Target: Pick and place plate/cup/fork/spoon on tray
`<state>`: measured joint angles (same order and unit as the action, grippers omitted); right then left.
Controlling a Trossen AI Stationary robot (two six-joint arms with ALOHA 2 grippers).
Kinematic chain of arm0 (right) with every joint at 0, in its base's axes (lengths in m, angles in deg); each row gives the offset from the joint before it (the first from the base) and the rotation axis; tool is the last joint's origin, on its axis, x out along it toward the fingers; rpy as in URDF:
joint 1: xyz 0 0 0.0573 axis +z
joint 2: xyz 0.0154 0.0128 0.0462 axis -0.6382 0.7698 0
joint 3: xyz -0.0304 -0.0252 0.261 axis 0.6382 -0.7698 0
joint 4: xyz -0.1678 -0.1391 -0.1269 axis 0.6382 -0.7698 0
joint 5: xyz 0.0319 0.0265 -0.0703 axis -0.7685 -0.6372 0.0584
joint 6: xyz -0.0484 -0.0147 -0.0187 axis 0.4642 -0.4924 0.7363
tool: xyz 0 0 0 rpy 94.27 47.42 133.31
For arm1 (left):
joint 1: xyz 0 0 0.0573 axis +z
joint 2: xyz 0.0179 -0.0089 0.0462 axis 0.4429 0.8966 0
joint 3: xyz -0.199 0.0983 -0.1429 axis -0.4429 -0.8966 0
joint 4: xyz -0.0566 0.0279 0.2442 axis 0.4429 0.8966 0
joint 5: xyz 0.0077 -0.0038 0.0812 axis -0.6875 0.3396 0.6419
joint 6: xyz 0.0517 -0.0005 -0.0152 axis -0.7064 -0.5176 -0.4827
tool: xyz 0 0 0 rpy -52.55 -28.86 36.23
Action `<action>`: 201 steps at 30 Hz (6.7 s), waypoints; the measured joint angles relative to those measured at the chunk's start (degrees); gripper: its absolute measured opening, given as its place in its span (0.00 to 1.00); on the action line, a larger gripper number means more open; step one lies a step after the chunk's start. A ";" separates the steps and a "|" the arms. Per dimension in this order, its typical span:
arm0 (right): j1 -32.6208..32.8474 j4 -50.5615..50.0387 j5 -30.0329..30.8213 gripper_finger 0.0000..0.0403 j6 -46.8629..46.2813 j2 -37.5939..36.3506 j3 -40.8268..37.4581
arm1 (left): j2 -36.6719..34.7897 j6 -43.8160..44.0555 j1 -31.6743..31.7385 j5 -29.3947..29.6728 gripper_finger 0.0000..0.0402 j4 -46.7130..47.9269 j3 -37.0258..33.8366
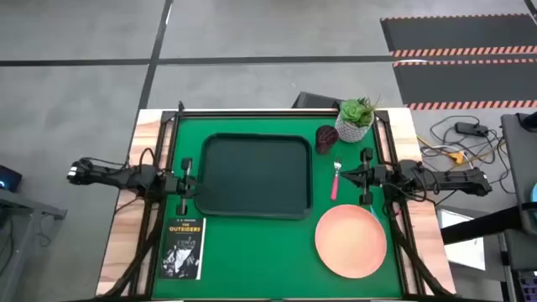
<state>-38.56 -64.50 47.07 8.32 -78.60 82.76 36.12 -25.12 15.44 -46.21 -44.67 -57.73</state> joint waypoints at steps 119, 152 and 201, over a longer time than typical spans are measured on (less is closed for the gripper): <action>0.00 5.82 0.01 0.02 -17.46 -0.02 -0.02 | -0.01 -3.41 0.01 0.24 0.00 -0.01 0.01; -0.01 17.36 13.50 0.02 -12.91 21.67 12.90 | 0.31 9.02 -0.07 1.48 0.00 -24.22 0.00; -27.68 -60.91 3.69 0.02 -32.91 79.54 74.24 | 0.20 -1.45 -0.02 1.74 0.00 -42.23 0.44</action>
<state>-66.24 -125.41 50.76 -24.59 0.94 157.00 36.32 -26.57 15.41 -44.47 -86.90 -57.29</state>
